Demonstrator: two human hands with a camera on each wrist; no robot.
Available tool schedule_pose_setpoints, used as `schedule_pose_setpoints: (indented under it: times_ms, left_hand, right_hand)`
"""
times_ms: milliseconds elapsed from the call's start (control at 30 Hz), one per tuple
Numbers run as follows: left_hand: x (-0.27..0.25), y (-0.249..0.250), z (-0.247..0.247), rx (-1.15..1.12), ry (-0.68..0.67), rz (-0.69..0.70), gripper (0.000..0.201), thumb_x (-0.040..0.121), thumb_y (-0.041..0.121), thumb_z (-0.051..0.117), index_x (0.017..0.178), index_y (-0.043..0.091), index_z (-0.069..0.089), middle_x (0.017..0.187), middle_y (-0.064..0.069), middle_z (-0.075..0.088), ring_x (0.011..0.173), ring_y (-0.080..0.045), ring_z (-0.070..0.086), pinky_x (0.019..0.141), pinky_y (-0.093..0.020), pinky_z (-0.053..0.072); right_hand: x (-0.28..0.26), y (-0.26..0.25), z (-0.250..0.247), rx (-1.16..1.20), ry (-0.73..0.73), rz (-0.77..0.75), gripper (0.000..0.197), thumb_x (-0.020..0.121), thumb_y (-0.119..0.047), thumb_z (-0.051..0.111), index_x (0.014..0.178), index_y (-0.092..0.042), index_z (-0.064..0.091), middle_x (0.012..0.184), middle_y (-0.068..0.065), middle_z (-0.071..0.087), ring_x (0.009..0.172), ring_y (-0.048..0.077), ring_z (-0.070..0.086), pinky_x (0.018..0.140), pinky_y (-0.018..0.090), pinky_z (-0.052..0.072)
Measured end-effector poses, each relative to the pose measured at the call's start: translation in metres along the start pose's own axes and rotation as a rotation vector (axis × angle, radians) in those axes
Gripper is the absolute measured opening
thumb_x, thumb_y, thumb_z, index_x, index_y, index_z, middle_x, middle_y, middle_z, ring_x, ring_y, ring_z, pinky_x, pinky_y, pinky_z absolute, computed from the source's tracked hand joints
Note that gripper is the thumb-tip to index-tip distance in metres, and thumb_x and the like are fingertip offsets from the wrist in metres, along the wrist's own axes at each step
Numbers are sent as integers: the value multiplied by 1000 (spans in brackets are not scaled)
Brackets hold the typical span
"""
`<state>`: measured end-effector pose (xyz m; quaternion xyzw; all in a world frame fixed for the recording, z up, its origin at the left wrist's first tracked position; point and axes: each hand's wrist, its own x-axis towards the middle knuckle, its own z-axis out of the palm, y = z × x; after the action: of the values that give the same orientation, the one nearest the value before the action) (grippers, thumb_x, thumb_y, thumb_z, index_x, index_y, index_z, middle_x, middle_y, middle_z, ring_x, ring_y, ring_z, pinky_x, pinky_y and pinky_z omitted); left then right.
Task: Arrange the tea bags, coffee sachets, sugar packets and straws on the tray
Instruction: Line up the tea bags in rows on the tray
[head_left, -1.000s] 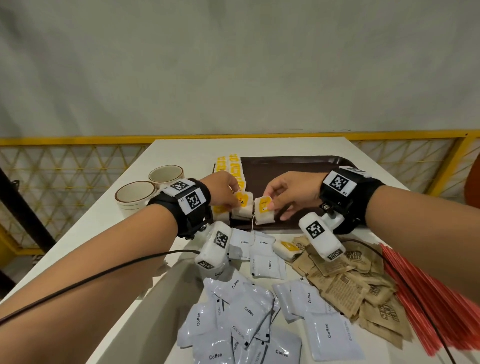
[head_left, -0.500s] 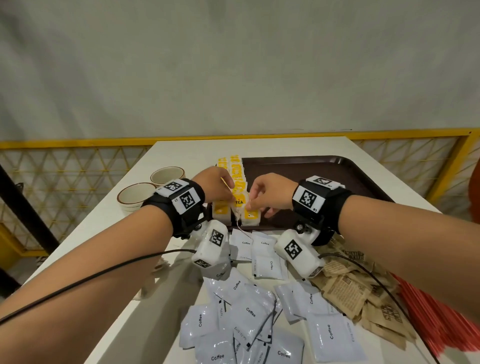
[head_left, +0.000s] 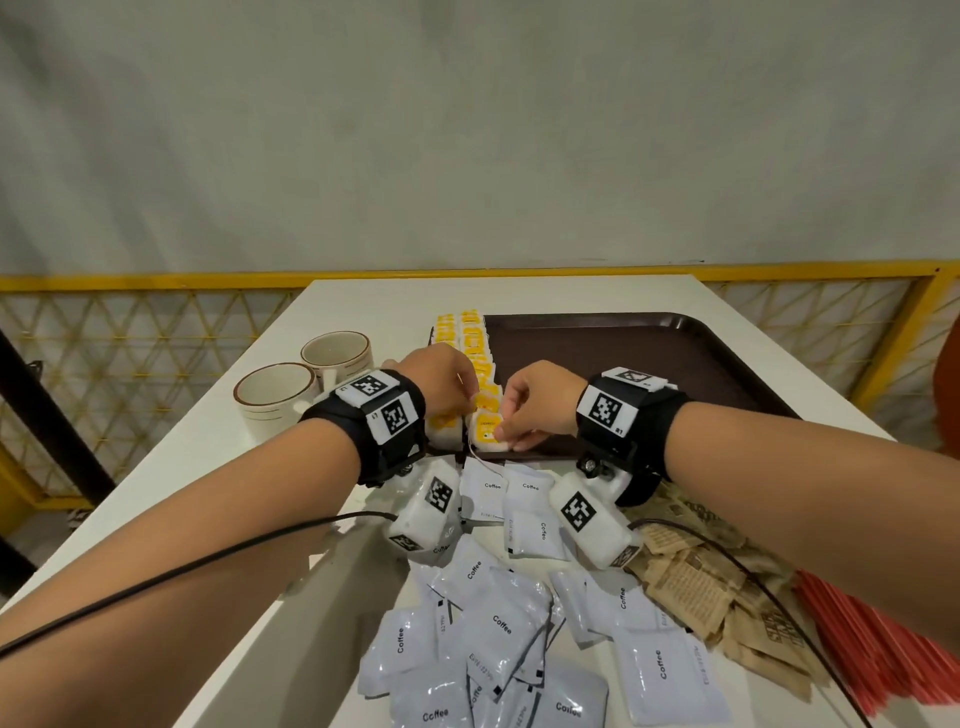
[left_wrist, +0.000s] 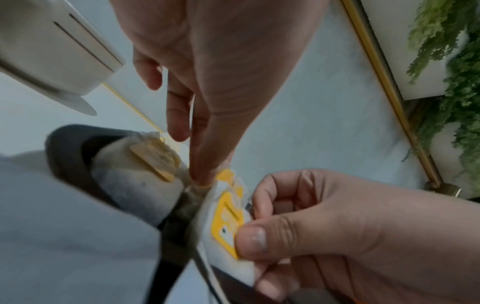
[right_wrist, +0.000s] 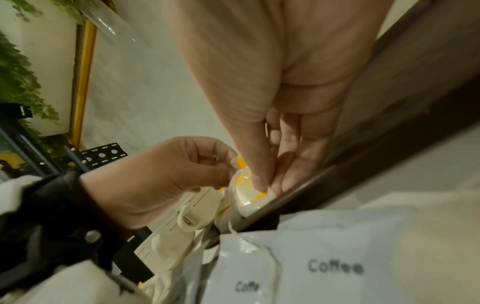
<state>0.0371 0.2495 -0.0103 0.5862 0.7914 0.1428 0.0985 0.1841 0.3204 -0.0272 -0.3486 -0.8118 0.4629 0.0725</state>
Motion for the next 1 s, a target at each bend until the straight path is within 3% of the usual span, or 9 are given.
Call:
schedule_pose_setpoints:
  times_ms: [133, 300, 400, 500, 600, 833, 1000]
  left_hand:
    - [9, -6, -12, -46, 56, -1, 17, 87, 9, 63, 93, 20, 74, 95, 6, 62, 97, -13, 57, 82, -23, 43]
    - [24, -14, -11, -55, 19, -94, 13, 82, 16, 71, 94, 15, 75, 105, -4, 69, 101, -20, 61, 84, -29, 48]
    - [35, -15, -5, -37, 13, -132, 17, 82, 20, 71, 97, 13, 75, 105, -5, 69, 98, -22, 62, 85, -32, 51]
    - [43, -15, -3, -14, 23, -151, 18, 81, 22, 72, 97, 13, 74, 104, -3, 69, 97, -21, 63, 86, -34, 53]
    - [48, -13, -4, 2, 25, -172, 21, 81, 24, 71, 98, 12, 74, 104, -4, 70, 95, -22, 64, 86, -36, 54]
    - [61, -12, 0, 83, -60, -173, 31, 85, 29, 67, 108, 8, 69, 110, -7, 67, 102, -23, 62, 90, -34, 52]
    - [69, -12, -1, 98, -75, -176, 28, 88, 28, 62, 106, 8, 70, 109, -9, 68, 99, -24, 63, 83, -32, 51]
  right_hand:
    - [6, -1, -13, 51, 108, 74, 26, 83, -17, 74, 66, -9, 56, 67, 8, 61, 62, 15, 61, 63, 28, 57]
    - [17, -1, -24, 86, 177, 99, 19, 86, 3, 65, 73, -8, 55, 70, 11, 60, 62, 16, 58, 56, 23, 54]
    - [25, 0, -17, 85, 139, 100, 20, 82, 6, 68, 79, -9, 55, 85, 19, 61, 67, 22, 58, 74, 35, 56]
    - [34, -3, -12, 136, 122, 112, 21, 81, 6, 69, 79, -9, 54, 81, 16, 62, 79, 29, 61, 88, 47, 54]
    - [44, -5, -12, 147, 117, 108, 22, 82, 6, 68, 76, -10, 54, 74, 13, 60, 72, 25, 61, 86, 46, 54]
    - [53, -7, -20, 77, 100, 61, 23, 79, 7, 71, 76, -10, 55, 70, 9, 63, 64, 16, 63, 64, 27, 56]
    - [62, -8, -24, 43, 176, 36, 23, 77, 5, 73, 75, -11, 57, 73, 8, 63, 67, 18, 64, 64, 28, 57]
